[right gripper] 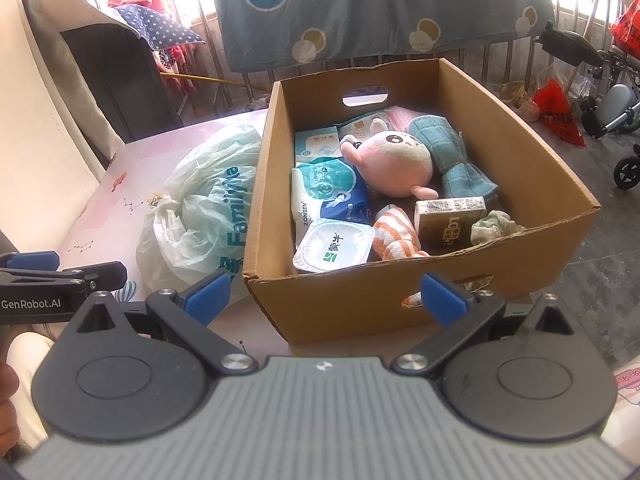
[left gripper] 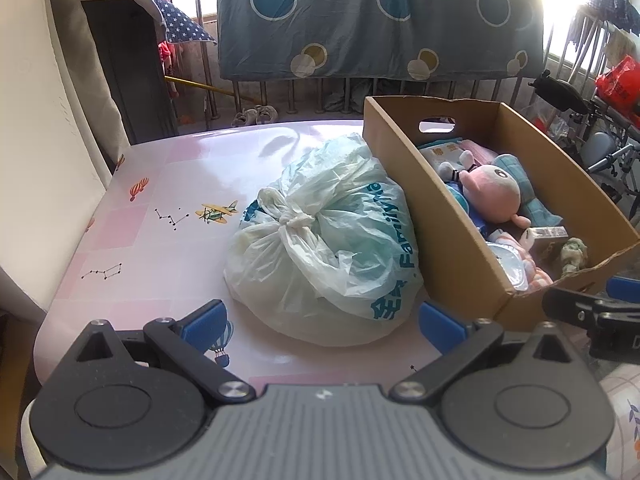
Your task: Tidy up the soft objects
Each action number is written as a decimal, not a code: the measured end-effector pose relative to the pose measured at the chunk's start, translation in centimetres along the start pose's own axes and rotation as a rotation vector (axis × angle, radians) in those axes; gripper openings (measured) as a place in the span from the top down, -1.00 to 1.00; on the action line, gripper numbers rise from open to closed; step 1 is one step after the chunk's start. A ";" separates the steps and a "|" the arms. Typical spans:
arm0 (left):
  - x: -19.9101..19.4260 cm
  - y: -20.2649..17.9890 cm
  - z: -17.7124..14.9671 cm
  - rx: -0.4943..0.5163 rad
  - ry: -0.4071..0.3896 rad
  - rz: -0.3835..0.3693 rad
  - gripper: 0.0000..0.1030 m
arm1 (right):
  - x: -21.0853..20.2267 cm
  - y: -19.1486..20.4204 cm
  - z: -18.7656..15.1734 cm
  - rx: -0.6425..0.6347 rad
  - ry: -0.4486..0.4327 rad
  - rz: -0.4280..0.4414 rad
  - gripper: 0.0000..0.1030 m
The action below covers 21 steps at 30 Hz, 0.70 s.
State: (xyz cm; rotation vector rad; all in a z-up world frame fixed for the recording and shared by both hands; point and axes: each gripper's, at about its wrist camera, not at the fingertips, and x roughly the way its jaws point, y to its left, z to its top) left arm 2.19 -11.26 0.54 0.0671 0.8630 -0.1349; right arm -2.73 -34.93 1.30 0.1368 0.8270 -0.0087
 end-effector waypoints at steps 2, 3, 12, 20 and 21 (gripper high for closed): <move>0.0 0.0 0.0 0.000 -0.001 0.002 -0.99 | 0.0 0.0 0.0 0.000 0.000 0.001 -0.98; 0.0 0.1 0.0 -0.001 -0.002 0.002 -0.99 | 0.0 0.0 0.0 0.000 0.000 0.002 -0.98; -0.1 -0.1 0.0 0.002 0.000 0.000 -0.99 | 0.1 0.0 0.0 -0.003 0.004 0.012 -0.98; -0.2 -0.2 -0.1 0.000 0.000 -0.002 -0.99 | 0.0 0.1 -0.1 -0.004 0.003 0.018 -0.98; -0.2 -0.2 -0.1 0.000 0.000 -0.002 -0.99 | 0.0 0.1 -0.1 -0.004 0.003 0.018 -0.98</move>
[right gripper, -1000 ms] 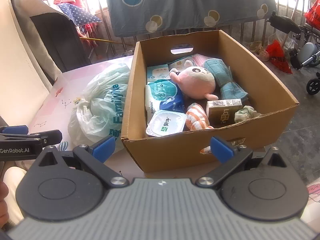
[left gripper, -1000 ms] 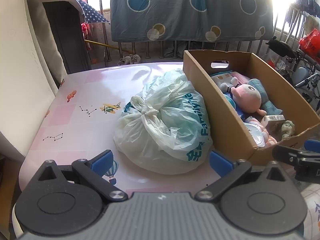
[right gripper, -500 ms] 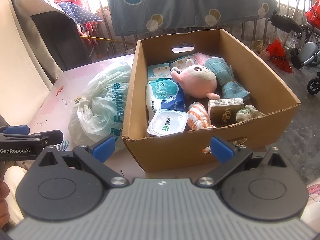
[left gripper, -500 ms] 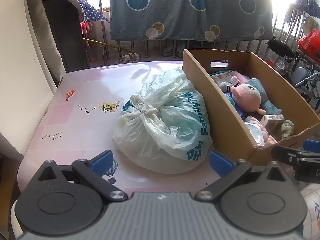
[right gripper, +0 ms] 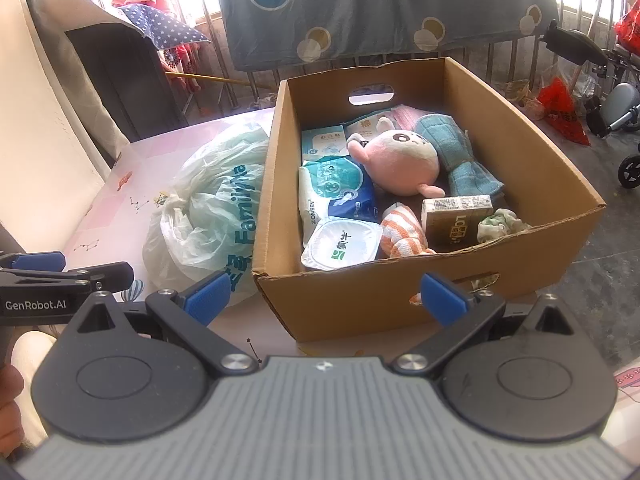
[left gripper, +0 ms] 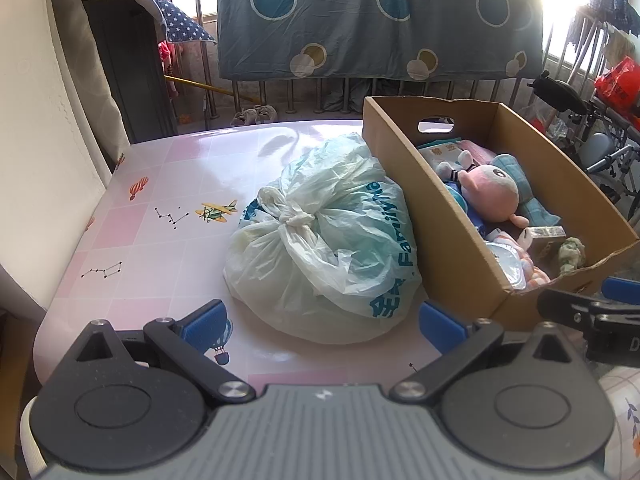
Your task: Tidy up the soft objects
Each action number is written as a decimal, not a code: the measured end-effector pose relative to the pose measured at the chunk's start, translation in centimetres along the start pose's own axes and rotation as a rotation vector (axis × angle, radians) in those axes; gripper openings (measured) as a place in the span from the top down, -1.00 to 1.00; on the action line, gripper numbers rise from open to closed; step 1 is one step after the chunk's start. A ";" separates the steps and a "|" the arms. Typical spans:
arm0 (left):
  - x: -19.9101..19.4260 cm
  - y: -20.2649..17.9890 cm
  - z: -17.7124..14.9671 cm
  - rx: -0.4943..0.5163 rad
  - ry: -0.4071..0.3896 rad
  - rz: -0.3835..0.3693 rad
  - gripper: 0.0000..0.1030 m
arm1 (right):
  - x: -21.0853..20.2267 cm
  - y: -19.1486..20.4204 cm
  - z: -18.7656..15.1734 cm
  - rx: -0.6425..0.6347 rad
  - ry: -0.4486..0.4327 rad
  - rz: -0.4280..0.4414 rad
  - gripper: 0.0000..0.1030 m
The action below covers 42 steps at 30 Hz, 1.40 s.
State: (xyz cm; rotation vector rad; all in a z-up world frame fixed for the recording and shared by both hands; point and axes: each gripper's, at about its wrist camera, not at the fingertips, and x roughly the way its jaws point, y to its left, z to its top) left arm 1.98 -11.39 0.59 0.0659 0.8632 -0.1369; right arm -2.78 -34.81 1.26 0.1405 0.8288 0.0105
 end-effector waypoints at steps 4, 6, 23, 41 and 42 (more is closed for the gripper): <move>0.0 0.0 0.0 -0.002 -0.001 0.001 -0.99 | -0.1 0.1 0.1 -0.004 0.000 0.005 -0.98; 0.0 0.0 0.1 -0.003 -0.001 0.000 -0.99 | -0.1 0.1 0.1 -0.006 0.001 0.006 -0.98; 0.6 -1.2 0.2 0.005 0.021 -0.049 -0.99 | -0.6 -0.4 0.2 0.003 -0.002 -0.012 -0.98; 0.8 -2.1 0.3 0.020 0.021 -0.057 -0.99 | -1.1 -1.6 0.4 0.019 -0.002 -0.029 -0.98; 0.8 -2.2 0.3 0.021 0.022 -0.056 -0.99 | -1.0 -1.6 0.4 0.019 -0.001 -0.029 -0.98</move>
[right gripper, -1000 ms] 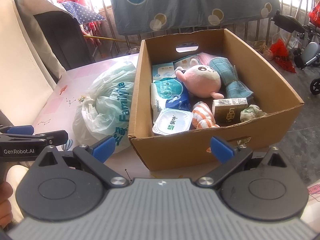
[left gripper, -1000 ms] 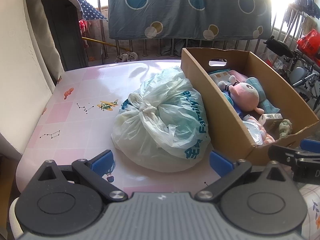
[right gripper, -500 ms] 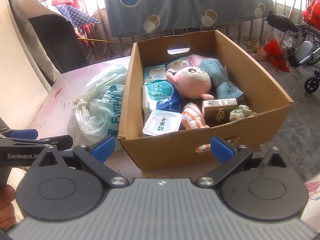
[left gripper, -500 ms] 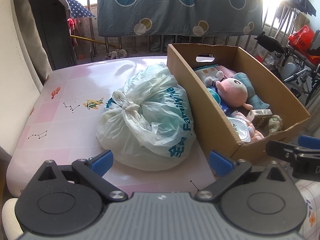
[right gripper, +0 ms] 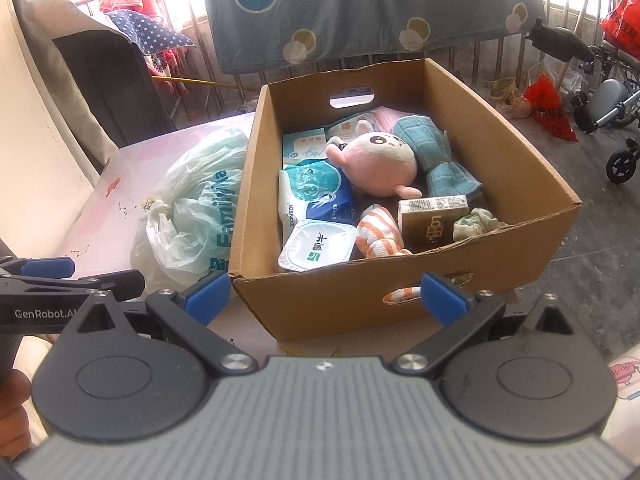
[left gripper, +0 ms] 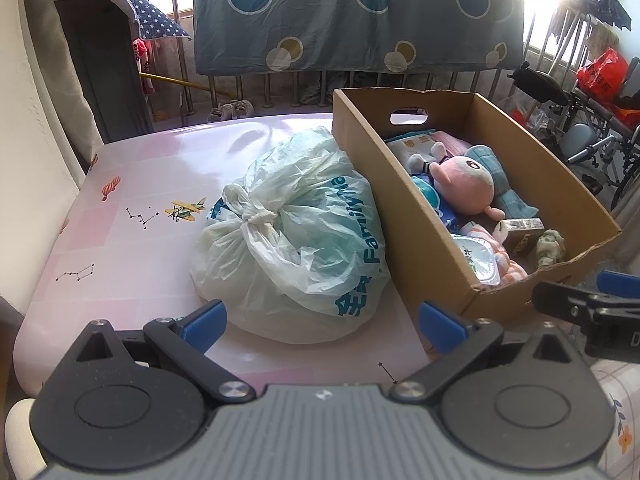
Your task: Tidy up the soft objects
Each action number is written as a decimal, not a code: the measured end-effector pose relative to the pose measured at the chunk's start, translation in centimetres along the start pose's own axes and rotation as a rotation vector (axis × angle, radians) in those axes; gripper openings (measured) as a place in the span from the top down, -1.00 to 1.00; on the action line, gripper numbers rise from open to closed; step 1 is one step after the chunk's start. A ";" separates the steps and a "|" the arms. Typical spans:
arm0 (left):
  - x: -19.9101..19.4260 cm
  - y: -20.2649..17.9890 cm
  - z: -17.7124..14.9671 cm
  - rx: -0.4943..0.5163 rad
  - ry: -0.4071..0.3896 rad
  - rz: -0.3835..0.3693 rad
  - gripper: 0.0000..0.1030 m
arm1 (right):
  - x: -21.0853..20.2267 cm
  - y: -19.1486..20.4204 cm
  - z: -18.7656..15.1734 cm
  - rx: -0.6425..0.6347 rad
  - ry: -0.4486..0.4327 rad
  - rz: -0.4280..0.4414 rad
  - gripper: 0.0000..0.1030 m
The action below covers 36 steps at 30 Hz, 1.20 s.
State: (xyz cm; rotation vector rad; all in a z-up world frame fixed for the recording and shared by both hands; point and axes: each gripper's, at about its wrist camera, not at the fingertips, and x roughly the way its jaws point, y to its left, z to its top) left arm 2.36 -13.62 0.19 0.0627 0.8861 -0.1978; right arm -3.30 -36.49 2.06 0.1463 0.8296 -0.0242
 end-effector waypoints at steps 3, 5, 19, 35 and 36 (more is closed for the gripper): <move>0.0 0.0 0.0 -0.001 -0.001 0.000 -0.99 | 0.0 0.0 0.1 -0.002 0.002 0.000 -0.98; -0.1 0.0 0.0 0.000 -0.003 0.000 -0.99 | 0.0 0.0 0.1 -0.002 0.001 0.002 -0.98; -0.2 0.1 -0.1 0.001 -0.010 0.007 -0.99 | 0.1 0.1 0.2 -0.009 0.001 0.006 -0.98; -0.3 0.3 -0.1 -0.002 -0.011 0.009 -0.99 | 0.1 0.2 0.1 -0.007 0.001 0.005 -0.98; -0.3 0.3 -0.1 -0.002 -0.011 0.009 -0.99 | 0.1 0.3 0.1 -0.007 0.000 0.004 -0.98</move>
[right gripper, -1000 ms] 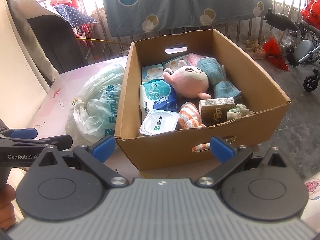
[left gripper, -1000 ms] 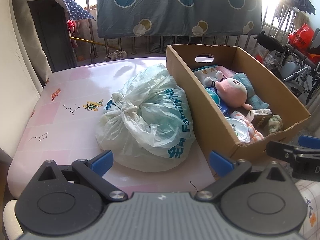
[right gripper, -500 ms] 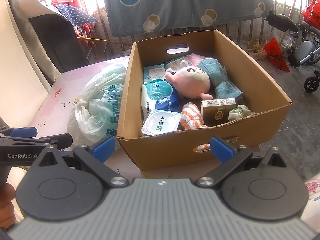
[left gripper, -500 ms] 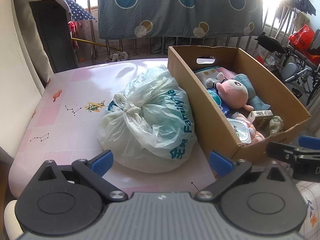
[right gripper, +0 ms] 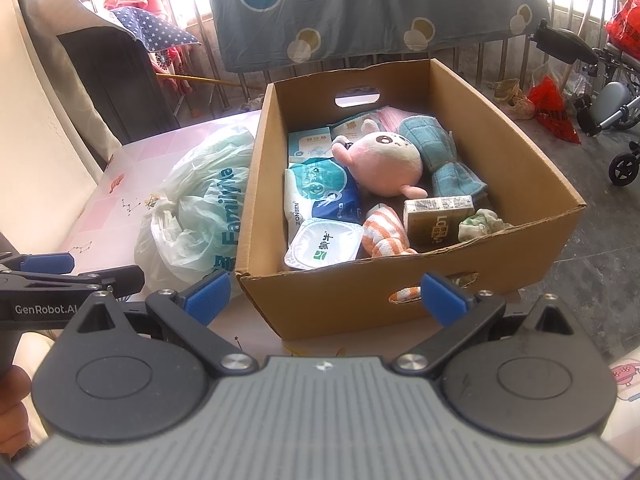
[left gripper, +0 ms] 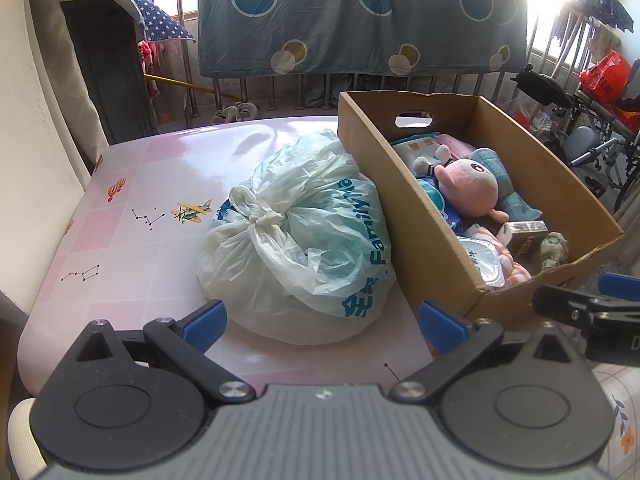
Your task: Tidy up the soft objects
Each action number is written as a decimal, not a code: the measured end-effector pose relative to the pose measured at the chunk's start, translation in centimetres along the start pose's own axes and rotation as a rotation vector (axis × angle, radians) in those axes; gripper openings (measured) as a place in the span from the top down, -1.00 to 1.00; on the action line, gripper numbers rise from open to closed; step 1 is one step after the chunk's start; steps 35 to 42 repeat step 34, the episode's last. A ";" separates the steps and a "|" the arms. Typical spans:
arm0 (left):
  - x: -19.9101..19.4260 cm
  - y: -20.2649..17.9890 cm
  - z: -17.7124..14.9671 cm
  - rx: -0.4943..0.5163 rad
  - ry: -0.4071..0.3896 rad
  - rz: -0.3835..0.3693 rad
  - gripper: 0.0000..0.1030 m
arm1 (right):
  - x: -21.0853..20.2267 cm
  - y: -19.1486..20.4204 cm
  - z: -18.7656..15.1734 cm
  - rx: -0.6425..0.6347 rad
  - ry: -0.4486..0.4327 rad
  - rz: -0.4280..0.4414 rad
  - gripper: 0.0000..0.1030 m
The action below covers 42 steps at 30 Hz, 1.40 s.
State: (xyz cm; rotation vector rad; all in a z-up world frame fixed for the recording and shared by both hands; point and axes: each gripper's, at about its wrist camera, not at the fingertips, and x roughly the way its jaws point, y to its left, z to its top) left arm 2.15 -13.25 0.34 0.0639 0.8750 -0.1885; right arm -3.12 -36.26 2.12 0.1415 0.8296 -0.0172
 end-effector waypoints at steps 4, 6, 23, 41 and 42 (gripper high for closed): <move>0.0 0.0 0.0 0.000 0.000 0.000 -0.99 | 0.1 0.0 0.0 -0.002 0.001 0.003 -0.98; 0.0 0.1 0.0 -0.003 -0.001 0.002 -0.99 | 0.1 0.0 0.0 -0.002 0.001 0.003 -0.98; 0.0 0.2 -0.1 -0.010 0.003 0.007 -0.99 | 0.1 0.2 0.0 -0.005 0.003 0.005 -0.98; 0.0 0.2 -0.1 -0.009 0.003 0.008 -0.99 | 0.1 0.2 0.1 -0.004 0.003 0.005 -0.98; 0.0 0.2 -0.1 -0.009 0.003 0.008 -0.99 | 0.1 0.2 0.1 -0.004 0.003 0.005 -0.98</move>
